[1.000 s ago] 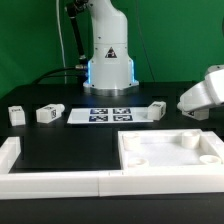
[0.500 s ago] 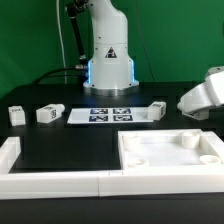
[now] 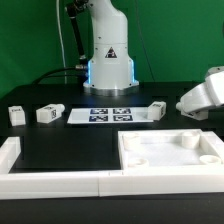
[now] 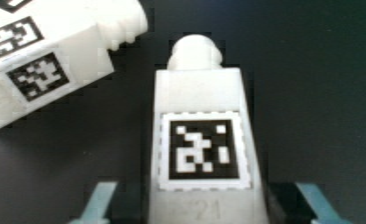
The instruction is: Assemble square table
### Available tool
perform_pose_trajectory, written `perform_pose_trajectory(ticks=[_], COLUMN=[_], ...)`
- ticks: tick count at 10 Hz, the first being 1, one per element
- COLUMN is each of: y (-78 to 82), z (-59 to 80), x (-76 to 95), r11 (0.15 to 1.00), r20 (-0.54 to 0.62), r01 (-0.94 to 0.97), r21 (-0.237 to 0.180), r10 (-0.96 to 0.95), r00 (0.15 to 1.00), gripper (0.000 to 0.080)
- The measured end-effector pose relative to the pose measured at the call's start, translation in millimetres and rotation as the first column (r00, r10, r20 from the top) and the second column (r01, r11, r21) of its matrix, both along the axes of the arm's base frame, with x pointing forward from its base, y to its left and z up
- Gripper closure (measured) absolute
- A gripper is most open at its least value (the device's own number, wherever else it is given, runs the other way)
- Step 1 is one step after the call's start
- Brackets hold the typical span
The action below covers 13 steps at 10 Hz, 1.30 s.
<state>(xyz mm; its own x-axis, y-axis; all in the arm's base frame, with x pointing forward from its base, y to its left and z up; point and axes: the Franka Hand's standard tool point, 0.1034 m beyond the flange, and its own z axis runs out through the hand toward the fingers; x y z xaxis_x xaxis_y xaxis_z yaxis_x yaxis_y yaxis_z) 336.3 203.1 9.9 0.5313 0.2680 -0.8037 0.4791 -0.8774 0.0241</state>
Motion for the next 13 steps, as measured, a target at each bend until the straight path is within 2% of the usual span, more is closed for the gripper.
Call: perform_pose_trajectory(ticks=[1, 2, 3, 5, 6, 7, 8, 9, 10, 11, 12, 13], y=[-1.1, -9.1, -19.8, -54.6, -63.3, -59.0, -57.9, -60.4, -60.9, -68.1, -79.8, -97.1], z=[1.7, 22.7, 53.0, 103.4, 114.2, 108.2, 107.9, 110.5, 109.1, 116.2, 138.4, 165.1], x=[2.5, 22.0, 48.4, 75.5, 74.0, 82.0, 85.6, 80.3, 83.2, 111.7, 155.4, 182.9], r11=[1.000, 1.000, 0.999, 0.996, 0.996, 0.994, 0.991, 0.991, 0.990, 0.983, 0.972, 0.958], r20=[-0.001, -0.017, -0.005, 0.056, 0.055, 0.125, 0.200, 0.206, 0.199, 0.205, 0.283, 0.361], r01=[0.000, -0.001, 0.010, 0.050, 0.063, 0.057, 0.047, 0.045, 0.039, 0.033, 0.014, -0.026], r21=[0.004, 0.022, 0.039, 0.067, 0.059, 0.095, 0.129, 0.129, 0.138, 0.182, 0.234, 0.286], r10=[0.000, 0.001, -0.010, -0.054, -0.067, -0.068, -0.073, -0.071, -0.066, -0.070, -0.082, -0.082], r00=[1.000, 1.000, 1.000, 0.997, 0.996, 0.990, 0.977, 0.976, 0.978, 0.976, 0.956, 0.929], gripper=[0.0511, 0.0511, 0.0511, 0.0510, 0.0510, 0.0510, 0.0509, 0.0509, 0.0509, 0.0509, 0.0509, 0.0509])
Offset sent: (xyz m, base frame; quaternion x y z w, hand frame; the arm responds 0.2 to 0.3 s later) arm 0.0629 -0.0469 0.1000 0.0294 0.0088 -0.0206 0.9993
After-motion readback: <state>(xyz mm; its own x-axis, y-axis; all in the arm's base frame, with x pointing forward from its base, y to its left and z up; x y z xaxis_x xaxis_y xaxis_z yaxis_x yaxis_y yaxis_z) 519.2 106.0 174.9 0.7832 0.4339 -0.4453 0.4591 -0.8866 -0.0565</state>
